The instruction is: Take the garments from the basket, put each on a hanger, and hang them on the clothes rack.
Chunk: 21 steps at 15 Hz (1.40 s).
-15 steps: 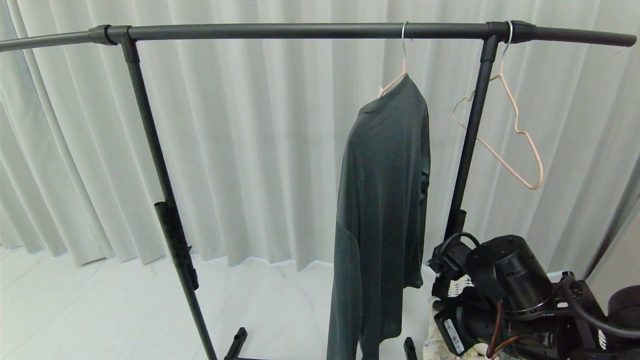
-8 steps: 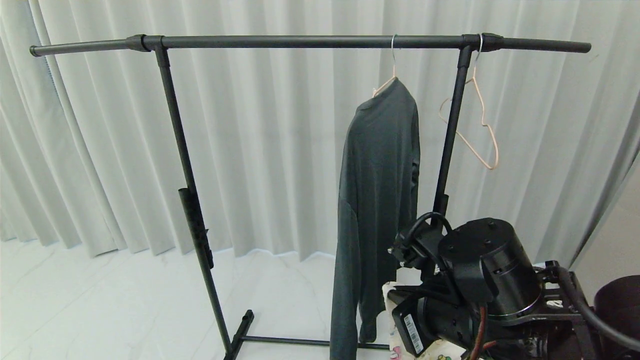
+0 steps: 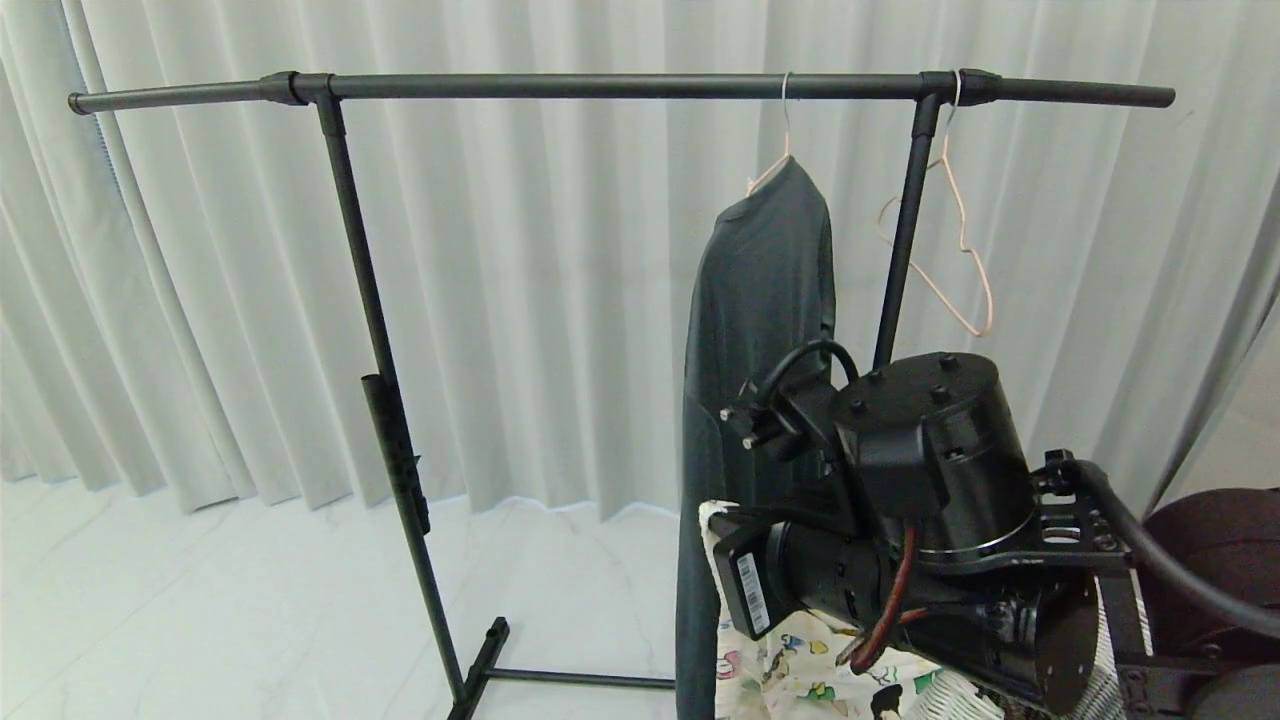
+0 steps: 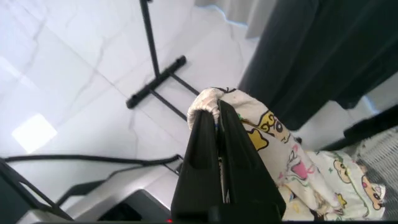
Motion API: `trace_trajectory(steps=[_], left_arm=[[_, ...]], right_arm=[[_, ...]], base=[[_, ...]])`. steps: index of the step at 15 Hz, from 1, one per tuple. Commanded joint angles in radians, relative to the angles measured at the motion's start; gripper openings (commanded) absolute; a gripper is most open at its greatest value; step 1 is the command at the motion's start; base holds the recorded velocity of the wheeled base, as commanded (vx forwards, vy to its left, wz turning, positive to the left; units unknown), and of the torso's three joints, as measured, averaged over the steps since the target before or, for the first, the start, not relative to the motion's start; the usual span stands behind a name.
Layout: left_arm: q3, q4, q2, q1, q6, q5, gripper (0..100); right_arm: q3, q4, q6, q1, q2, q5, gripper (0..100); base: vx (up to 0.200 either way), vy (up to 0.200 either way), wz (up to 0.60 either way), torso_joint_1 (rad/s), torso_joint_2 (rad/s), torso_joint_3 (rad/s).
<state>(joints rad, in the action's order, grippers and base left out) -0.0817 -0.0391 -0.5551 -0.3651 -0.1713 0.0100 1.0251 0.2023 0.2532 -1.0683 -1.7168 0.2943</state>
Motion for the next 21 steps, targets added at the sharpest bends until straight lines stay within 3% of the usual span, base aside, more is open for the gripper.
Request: trace_trajectory(steps=[1,2,4,6,8,12,16,19,21], left_arm=[[-0.161,-0.001,-0.022,-0.025,0.003,-0.111,100],[-0.22,-0.001,-0.078,-0.029,0.001,-0.186,100],[-0.323,-0.002,-0.216,-0.078,0.007,-0.252,100],[-0.415,-0.004,-0.359,-0.192,0.047,-0.251,100],[-0.472,-0.008,-0.459,-0.293,0.133,-0.251,100],[-0.477,-0.114,-0.551,-0.416,0.263,-0.246,100],[-0.478,-0.157,-0.574,-0.423,0.369,-0.168,100],[-0.495,-0.268,-0.643,-0.425,0.47,-0.039,100],[-0.526,-0.283,-0.694,-0.426,0.483,0.004,100]], right_arm=[[0.02,0.002,0.0,0.008,0.0,0.002,0],[0.016,0.003,0.003,0.011,0.008,0.003,0],[0.02,0.003,0.005,0.013,0.028,0.006,0],[0.023,0.008,0.003,0.013,0.046,0.008,0],[0.038,0.038,-0.002,0.011,0.049,0.006,0],[0.113,0.052,-0.009,-0.038,0.034,0.0,0],[0.148,0.052,-0.063,-0.061,0.028,-0.001,0],[0.176,0.052,-0.083,-0.068,0.02,0.0,0],[0.197,0.052,-0.092,-0.067,0.011,0.0,0]], base=[[0.0,0.0,0.0,0.0,0.0,0.0],[0.0,0.0,0.0,0.0,0.0,0.0],[0.0,0.0,0.0,0.0,0.0,0.0],[0.0,0.0,0.0,0.0,0.0,0.0],[0.0,0.0,0.0,0.0,0.0,0.0],[0.0,0.0,0.0,0.0,0.0,0.0],[0.0,0.0,0.0,0.0,0.0,0.0],[0.0,0.0,0.0,0.0,0.0,0.0],[0.0,0.0,0.0,0.0,0.0,0.0]])
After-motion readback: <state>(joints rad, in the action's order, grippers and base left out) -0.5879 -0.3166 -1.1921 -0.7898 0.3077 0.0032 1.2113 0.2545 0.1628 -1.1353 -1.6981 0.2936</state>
